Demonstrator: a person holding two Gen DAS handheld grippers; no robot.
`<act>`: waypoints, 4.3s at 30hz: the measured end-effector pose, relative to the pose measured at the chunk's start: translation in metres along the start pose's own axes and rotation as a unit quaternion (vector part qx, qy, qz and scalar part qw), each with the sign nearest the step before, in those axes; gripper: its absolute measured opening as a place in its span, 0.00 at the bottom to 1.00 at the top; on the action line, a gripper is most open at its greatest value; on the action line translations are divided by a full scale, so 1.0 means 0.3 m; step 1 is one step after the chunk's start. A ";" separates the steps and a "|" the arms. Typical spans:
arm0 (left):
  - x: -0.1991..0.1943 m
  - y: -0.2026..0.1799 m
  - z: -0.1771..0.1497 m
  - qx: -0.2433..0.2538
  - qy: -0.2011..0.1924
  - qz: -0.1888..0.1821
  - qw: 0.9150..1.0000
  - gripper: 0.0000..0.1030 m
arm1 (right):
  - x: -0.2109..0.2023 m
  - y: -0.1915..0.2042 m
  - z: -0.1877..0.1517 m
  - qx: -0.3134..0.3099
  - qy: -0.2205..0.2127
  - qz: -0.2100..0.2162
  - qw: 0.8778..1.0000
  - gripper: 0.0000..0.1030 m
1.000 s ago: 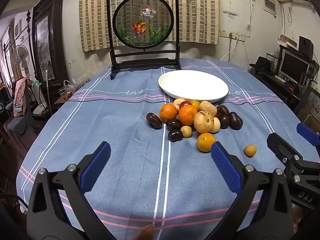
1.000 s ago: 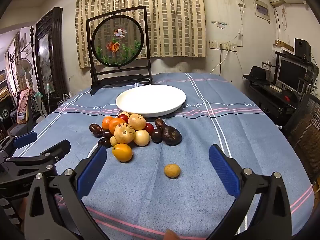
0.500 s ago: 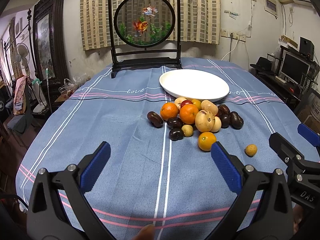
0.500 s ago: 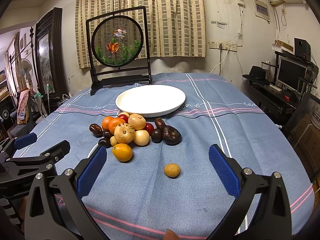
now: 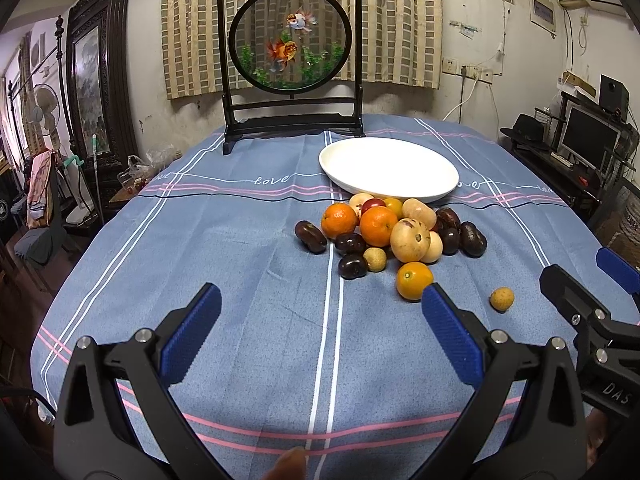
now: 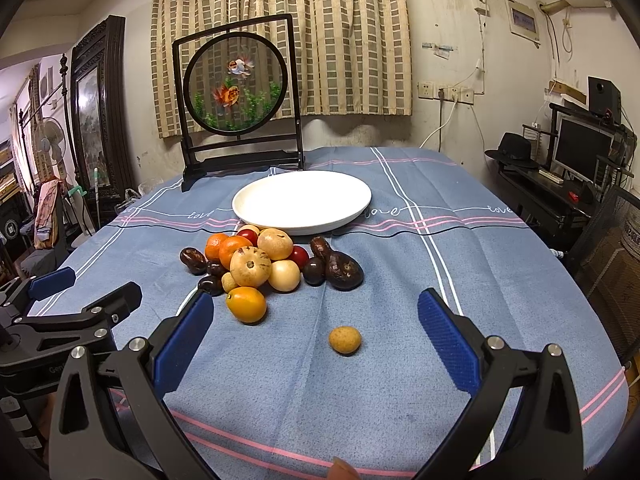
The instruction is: Organize fruits
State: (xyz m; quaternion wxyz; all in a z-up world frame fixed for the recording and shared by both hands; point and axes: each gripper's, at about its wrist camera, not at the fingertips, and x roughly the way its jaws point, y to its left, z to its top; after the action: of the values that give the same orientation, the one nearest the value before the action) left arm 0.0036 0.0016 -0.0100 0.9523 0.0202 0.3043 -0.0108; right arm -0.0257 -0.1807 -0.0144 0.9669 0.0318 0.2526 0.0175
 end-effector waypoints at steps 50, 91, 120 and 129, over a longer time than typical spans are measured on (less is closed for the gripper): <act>0.002 0.012 -0.018 0.002 -0.002 0.000 1.000 0.98 | 0.010 0.001 -0.013 0.000 0.012 0.020 1.000 0.99; 0.226 -0.069 0.090 0.083 0.050 -0.132 0.987 0.96 | 0.370 -0.248 -0.081 0.066 0.224 0.191 0.953 0.28; 0.502 -0.199 0.113 0.070 0.151 -0.200 0.966 0.41 | 0.385 -0.287 -0.072 0.102 0.218 0.221 0.945 0.28; 0.520 -0.201 0.123 0.058 0.156 -0.207 0.964 0.45 | 0.386 -0.285 -0.072 0.102 0.219 0.219 0.945 0.28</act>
State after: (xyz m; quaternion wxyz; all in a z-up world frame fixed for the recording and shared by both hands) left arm 0.1501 -0.0617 -0.0725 0.8672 0.0136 0.4454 -0.2223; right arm 0.0661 -0.2590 -0.0958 0.8518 0.1798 0.4452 0.2098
